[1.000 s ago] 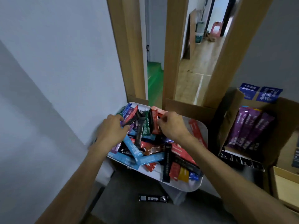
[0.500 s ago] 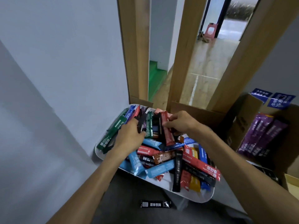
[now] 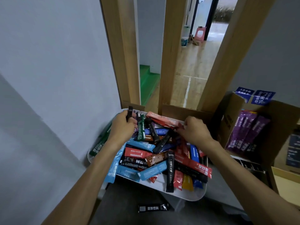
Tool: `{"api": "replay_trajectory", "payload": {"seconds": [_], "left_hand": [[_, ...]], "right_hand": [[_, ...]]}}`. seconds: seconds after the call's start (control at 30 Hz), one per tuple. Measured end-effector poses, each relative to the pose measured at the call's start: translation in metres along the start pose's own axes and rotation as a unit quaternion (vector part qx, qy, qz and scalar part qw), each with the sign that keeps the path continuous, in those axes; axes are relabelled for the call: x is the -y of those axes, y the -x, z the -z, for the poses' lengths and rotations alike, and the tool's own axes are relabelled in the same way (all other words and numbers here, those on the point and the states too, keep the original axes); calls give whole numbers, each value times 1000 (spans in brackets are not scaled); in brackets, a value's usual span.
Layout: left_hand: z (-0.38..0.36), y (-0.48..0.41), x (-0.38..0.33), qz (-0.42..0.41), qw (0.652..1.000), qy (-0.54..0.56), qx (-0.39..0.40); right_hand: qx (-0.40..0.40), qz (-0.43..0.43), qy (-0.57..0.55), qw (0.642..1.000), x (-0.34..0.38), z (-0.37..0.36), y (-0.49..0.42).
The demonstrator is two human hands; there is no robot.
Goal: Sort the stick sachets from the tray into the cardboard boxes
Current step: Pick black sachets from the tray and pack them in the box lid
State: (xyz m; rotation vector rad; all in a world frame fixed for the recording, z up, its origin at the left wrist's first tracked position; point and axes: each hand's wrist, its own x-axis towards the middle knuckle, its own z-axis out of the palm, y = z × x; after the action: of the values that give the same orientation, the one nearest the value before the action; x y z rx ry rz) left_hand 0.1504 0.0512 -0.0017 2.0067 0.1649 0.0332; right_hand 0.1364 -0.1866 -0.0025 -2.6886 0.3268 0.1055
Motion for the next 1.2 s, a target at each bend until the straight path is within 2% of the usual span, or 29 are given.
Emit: {"api": "replay_trajectory", "payload": {"seconds": [0.03,0.1,0.23,0.33,0.43,0.5,0.7,0.8,0.87,1.0,1.2], "left_hand": [[1,-6,-1,-5,1000,-20,-23],[-1,-23,-9,-10,996,-86,-36],[-20,-56,-36,17,967,-245,66],[-30,-68,-35,44,930,-344,122],[-28,-69,-29,53,927,-349,126],[-22,-69,-29,49,933,-333,123],[26,-61,-34,14,960,-259,101],[58,-52,-24,10,967,-239,82],[65,-45,-15,5,955,-283,85],[47,-32,2,-10,936,-327,128],[37,-33,21,-39,880,-459,112]], "right_hand": [[-39,27,6,999,5,-2,4],[-24,50,-2,998,20,-7,11],[69,26,-37,997,38,-26,13],[54,-1,-106,993,34,-31,12],[10,-33,-187,982,32,-17,11],[9,-33,-243,969,40,-8,5],[112,16,-119,986,89,-27,-19],[130,24,-42,990,96,-36,-23],[127,27,-57,990,96,-39,-29],[104,23,-162,981,74,-21,-27],[71,22,-241,968,-14,5,64]]}}
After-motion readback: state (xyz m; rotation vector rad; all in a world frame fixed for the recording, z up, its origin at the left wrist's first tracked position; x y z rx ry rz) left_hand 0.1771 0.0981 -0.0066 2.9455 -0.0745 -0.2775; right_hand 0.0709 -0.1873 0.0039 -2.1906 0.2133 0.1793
